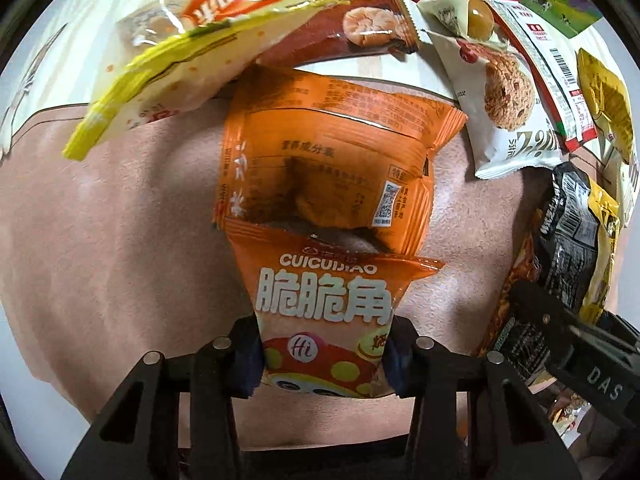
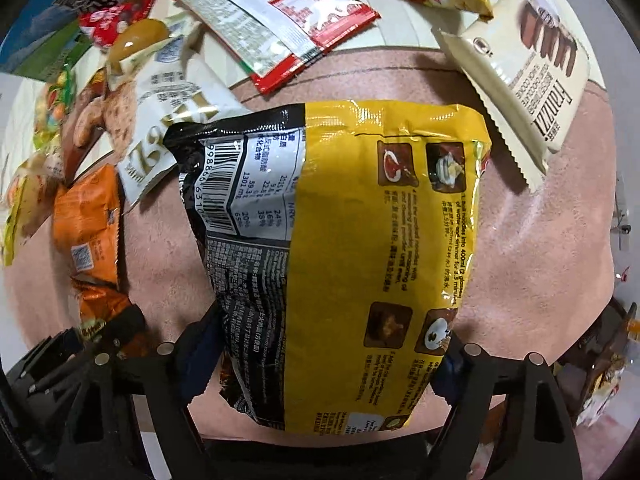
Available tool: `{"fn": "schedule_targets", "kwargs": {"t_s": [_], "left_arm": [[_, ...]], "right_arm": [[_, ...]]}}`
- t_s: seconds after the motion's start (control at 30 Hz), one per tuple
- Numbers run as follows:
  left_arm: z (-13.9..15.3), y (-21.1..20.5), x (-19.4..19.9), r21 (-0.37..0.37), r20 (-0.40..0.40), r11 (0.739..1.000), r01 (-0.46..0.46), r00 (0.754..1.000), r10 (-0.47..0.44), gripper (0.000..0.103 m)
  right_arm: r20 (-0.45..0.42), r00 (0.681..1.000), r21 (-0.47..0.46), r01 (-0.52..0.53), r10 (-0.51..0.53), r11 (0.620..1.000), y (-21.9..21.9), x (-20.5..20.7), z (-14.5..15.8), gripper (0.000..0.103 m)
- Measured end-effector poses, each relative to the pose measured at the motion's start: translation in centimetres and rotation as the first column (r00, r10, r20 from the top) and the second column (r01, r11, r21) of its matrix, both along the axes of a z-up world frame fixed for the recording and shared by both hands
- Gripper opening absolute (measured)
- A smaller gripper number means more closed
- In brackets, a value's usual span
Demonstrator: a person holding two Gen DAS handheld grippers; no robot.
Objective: Organize snacks
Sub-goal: 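Grasp the orange panda bag with left tool while right tool grasps the yellow-black bag, then carry both bags into the cardboard box and open both tools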
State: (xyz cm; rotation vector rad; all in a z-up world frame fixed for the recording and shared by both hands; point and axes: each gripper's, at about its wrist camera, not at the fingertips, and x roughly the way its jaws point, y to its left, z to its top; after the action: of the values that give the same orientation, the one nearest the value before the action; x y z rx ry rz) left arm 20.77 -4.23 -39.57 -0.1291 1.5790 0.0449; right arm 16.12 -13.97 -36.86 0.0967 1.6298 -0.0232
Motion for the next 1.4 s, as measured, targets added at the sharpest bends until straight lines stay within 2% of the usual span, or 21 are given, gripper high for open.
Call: {"fn": "schedule_targets", "kwargs": {"t_s": [0.13,0.23,0.33,0.47,0.57,0.73,0.77,0.87,0.97,1.07,1.23,1.4], "left_arm": [[0.6,-0.2,-0.2,-0.007,-0.001,1.0,-0.006,1.0,0.006,0.043],[2.1,0.2,-1.0,-0.031,-0.002,0.999,-0.009,1.0,0.009,0.043],[3.2,0.2,-0.3,-0.056,0.011,0.998,-0.005,1.0,0.006,0.043],[6.4,-0.9,0.9,-0.089,0.07,0.996,0.01,0.998,-0.004,0.043],[9.1,-1.5,2.5,-0.122,0.124,0.992,0.025,0.992,-0.01,0.043],[15.7,-1.2,4.5,-0.169,0.243,0.984,0.059,0.97,-0.016,0.043],[17.0,-0.6,3.8,-0.172,0.26,0.983,0.066,0.965,-0.019,0.043],[20.9,0.0,5.8,-0.197,0.311,0.978,0.072,0.95,-0.007,0.043],[23.3,0.6,9.4,-0.198,0.349,0.978,0.073,0.937,0.0,0.043],[23.8,0.7,14.3,-0.179,0.357,0.981,0.081,0.934,-0.012,0.043],[22.1,1.8,23.3,-0.179,0.3,0.982,0.062,0.954,-0.006,0.044],[17.8,2.7,31.1,-0.196,0.182,0.98,0.025,0.983,0.011,0.044]], "right_arm": [[0.003,1.0,0.053,-0.001,0.001,0.999,0.7,-1.5,1.2,0.087],[0.002,1.0,0.098,-0.005,0.004,0.995,0.9,-2.3,2.6,0.087],[0.019,1.0,0.138,-0.014,0.012,0.99,-0.4,-3.0,5.5,0.087],[0.073,0.997,0.182,-0.038,0.025,0.983,-0.1,-2.7,9.3,0.087],[0.111,0.994,0.215,-0.038,0.015,0.976,0.2,-0.8,10.5,0.087],[0.207,0.978,0.262,-0.06,0.005,0.963,-2.0,2.0,16.7,0.087],[0.237,0.971,0.273,-0.068,0.002,0.959,-1.9,3.1,18.1,0.087],[0.306,0.952,0.291,-0.094,0.0,0.952,-1.9,6.1,21.5,0.087],[0.368,0.93,0.276,-0.123,0.013,0.953,-1.7,9.5,24.0,0.087],[0.395,0.918,0.263,-0.147,0.033,0.954,-2.1,13.3,26.1,0.087],[0.392,0.916,0.231,-0.188,0.086,0.955,-0.3,21.3,25.4,0.087],[0.337,0.929,0.164,-0.218,0.153,0.962,2.6,29.9,21.8,0.087]]}}
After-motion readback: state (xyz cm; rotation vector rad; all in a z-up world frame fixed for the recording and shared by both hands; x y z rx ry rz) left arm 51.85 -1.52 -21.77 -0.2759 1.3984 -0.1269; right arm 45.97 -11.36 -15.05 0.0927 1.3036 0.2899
